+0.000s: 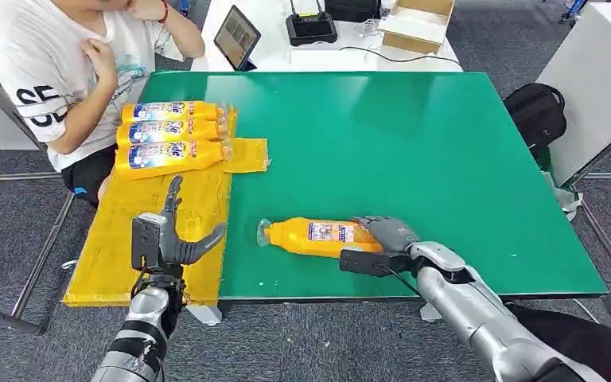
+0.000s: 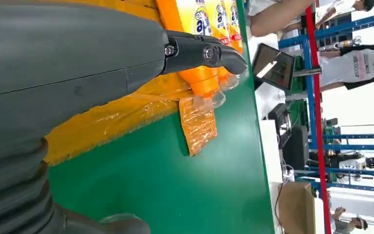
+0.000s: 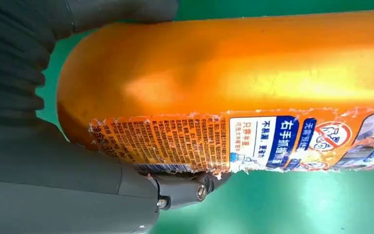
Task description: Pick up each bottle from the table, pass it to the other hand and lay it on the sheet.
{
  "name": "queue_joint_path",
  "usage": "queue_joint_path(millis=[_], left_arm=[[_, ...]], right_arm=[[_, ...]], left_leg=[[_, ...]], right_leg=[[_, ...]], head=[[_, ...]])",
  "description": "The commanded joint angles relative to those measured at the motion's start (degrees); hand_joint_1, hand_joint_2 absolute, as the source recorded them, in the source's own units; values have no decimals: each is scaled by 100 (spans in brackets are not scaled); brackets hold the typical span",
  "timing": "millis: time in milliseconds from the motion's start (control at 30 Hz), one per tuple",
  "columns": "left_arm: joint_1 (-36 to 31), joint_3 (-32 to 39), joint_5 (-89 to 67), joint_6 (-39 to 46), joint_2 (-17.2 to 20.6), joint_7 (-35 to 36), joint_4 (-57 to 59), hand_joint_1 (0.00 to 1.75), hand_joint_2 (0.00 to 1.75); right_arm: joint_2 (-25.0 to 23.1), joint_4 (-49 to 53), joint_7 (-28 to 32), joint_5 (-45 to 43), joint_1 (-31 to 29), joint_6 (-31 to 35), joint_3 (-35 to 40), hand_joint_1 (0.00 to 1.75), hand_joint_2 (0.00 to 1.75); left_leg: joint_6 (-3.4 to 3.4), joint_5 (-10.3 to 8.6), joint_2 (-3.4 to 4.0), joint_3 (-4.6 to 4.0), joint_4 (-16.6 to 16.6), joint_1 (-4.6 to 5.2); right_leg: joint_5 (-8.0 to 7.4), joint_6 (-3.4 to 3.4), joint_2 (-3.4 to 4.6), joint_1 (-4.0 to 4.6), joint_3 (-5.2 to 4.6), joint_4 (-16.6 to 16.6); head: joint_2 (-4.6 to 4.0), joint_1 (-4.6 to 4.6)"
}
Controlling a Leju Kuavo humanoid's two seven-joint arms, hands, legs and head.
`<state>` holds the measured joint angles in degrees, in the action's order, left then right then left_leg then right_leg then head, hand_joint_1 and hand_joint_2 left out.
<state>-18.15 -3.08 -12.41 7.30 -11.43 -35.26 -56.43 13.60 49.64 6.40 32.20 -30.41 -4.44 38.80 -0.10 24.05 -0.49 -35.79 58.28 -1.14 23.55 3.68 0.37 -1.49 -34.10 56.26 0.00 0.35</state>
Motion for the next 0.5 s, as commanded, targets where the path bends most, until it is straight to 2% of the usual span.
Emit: queue_joint_path(millis=[33,100,167,367,500], left_arm=[[-266,-49,-23,2,29,19,466,0,175],[-289,-53,-24,2,28,12,484,0,175],[-275,-35,-15,15,23,15,455,0,175],[-69,121,-3,240,5,64,241,0,175],[-47,126,0,231,7,68,216,0,175]], right_arm=[[-354,-131,98,41,385,90,-454,157,175],[-359,-109,168,29,430,60,-538,157,175],[-412,40,281,-2,550,211,-736,175,175],[-892,1435,398,-158,1436,1219,-1945,175,175],[-916,1593,377,-133,1504,1213,-1987,175,175]], left_leg=[[4,3,-6,20,-6,-4],[4,3,-8,27,-9,-3],[4,3,-7,27,-8,-5],[2,4,-5,22,-8,-2],[2,4,-2,3,-4,1]], right_leg=[[4,-15,-11,7,26,-9],[6,-18,-14,6,33,-10],[5,-18,-14,9,33,-10],[5,-15,-7,5,25,-6],[4,-11,0,1,7,1]], head=[[0,-2],[0,-2],[0,-2],[0,-2],[0,-7]])
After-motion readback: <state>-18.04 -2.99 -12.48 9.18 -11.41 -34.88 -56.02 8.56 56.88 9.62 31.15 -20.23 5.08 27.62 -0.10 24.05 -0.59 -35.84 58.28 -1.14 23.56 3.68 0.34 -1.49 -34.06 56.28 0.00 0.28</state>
